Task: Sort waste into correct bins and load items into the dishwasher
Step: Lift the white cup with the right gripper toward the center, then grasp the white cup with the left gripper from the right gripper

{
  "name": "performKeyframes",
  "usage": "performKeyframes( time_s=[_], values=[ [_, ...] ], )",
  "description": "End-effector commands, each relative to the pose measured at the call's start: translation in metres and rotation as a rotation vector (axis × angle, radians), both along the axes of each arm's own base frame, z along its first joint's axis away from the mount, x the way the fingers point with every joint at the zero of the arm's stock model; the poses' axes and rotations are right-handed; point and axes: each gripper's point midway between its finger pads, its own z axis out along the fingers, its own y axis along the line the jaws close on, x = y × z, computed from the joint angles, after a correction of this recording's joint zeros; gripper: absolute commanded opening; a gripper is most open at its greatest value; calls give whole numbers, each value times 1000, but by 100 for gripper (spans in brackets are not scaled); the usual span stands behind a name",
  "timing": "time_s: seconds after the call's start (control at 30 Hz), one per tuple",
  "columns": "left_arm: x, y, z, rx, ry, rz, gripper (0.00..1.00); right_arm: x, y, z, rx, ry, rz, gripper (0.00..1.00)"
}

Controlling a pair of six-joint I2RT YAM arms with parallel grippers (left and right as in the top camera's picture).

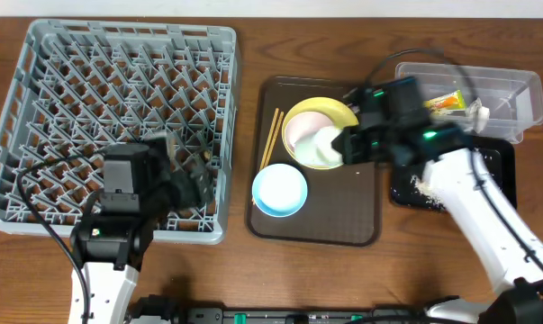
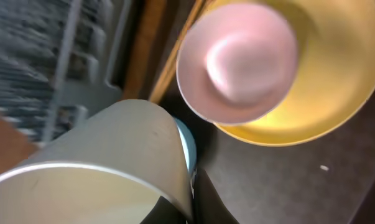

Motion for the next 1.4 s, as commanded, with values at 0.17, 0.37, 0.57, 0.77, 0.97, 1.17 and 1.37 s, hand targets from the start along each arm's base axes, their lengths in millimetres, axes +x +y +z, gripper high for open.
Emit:
performKeyframes(
  time_s=[0.17,0.37,0.57,0.77,0.97,1.17,1.37],
  values=[
    [24,-84,65,-557,-55,-284,93,-30,25,76,513,-107,366,1],
    [34,-110,90,-781,-17,-419,93,-35,35,96,606,-171,451,1],
    [31,-136,97,-837,15,-494,93,-34,40,116,682,-236,511,1],
    [13,-168,106,-857,25,-596,93,-35,41,126,717,-265,546,1],
    [-5,-192,126,-902,13,-685,93,-38,43,130,734,-278,568,1],
    [-17,-205,141,-930,-16,-747,93,-41,43,133,754,-278,585,1],
    [-20,-207,141,-959,48,-726,89,-40,43,134,754,-287,588,1]
  ],
)
